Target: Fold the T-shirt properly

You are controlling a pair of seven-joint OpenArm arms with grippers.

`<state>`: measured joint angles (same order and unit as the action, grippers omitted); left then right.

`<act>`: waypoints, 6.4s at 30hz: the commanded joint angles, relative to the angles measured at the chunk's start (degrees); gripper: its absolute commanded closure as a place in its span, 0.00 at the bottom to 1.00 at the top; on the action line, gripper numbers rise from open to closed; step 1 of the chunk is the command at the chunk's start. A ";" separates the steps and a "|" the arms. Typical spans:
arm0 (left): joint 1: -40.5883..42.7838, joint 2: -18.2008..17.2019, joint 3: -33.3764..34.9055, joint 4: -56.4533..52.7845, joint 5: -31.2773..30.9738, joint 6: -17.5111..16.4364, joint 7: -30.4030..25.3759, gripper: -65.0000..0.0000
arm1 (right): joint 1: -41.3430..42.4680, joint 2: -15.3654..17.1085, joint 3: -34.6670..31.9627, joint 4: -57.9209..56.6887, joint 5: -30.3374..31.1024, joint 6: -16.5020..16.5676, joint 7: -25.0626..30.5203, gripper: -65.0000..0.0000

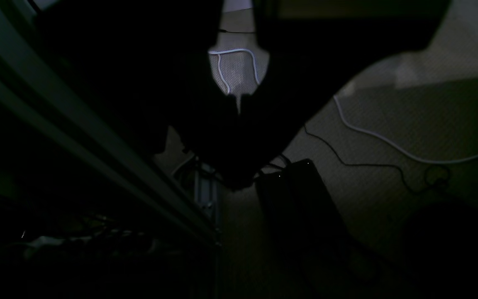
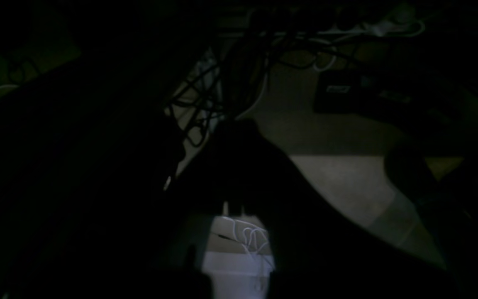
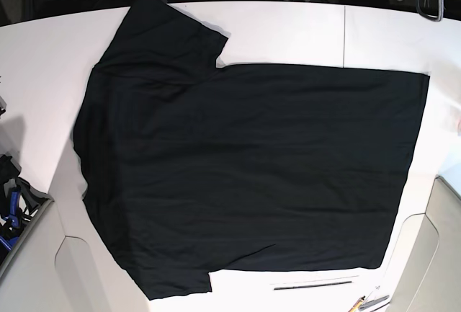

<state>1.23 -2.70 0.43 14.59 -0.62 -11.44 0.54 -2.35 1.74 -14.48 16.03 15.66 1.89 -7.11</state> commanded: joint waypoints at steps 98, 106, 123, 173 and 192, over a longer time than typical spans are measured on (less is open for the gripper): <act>57.48 -24.11 -30.88 84.91 -63.65 -28.56 33.16 1.00 | -55.71 11.30 33.68 107.30 21.09 3.85 -9.27 1.00; 53.77 -24.00 -30.88 84.91 -63.84 -28.56 34.91 1.00 | -42.38 5.38 43.87 107.21 6.01 3.87 -9.25 1.00; 49.07 -23.69 -30.88 84.91 -63.84 -28.56 36.63 0.66 | -27.82 3.80 44.48 94.25 -0.15 3.96 -16.46 0.53; 28.15 -28.48 -30.91 83.80 -47.67 -16.37 36.59 0.53 | -15.47 3.80 43.47 76.74 19.34 15.74 -32.39 1.00; 13.68 -33.31 -30.88 53.24 -53.31 -18.14 37.48 0.53 | -15.45 3.80 43.50 76.74 18.80 15.72 -32.37 1.00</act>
<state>15.09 -34.94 -30.09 67.46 -54.06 -29.39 37.52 -17.91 5.06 28.91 92.14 34.68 17.41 -39.68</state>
